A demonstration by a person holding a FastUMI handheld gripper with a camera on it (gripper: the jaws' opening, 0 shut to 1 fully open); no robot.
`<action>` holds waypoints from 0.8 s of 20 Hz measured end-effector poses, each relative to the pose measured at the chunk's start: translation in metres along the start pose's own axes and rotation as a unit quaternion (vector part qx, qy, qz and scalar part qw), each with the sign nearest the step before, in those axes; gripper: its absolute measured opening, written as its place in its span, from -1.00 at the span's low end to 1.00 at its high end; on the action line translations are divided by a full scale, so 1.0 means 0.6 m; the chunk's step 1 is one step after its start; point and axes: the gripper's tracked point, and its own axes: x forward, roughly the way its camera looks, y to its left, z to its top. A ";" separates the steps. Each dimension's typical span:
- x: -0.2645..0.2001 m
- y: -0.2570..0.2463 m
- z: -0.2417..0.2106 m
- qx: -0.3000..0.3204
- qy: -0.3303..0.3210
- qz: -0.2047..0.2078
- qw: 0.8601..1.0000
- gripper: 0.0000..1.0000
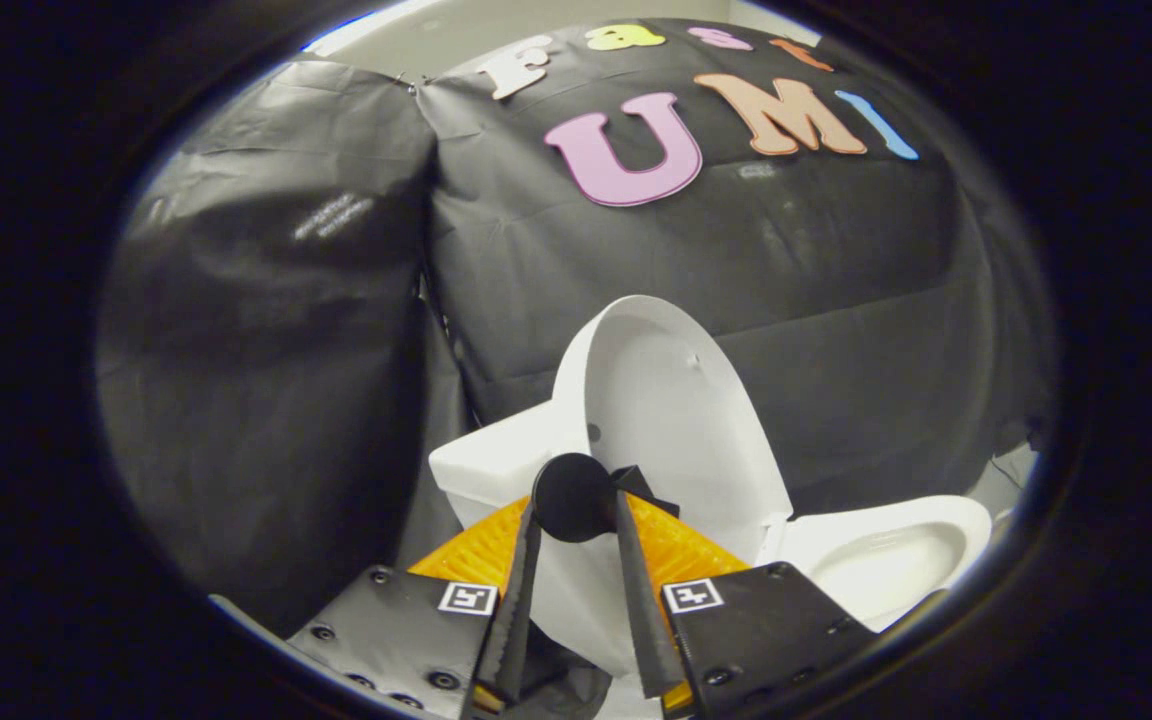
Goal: Open the toilet lid.
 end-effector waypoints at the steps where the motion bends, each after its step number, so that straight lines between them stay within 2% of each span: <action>1: -0.004 0.002 0.010 0.011 -0.011 0.006 1.000 -0.13; 3: -0.020 0.014 0.047 0.040 -0.053 0.026 0.997 -0.15; 7: -0.051 0.003 0.109 0.015 -0.095 0.010 0.995 -0.16; 11: -0.096 -0.050 0.147 -0.050 -0.080 0.001 0.996 -0.16; 14: -0.124 -0.095 0.162 -0.086 -0.056 0.023 0.994 -0.16; 16: -0.145 -0.145 0.184 -0.103 -0.056 0.024 0.993 -0.16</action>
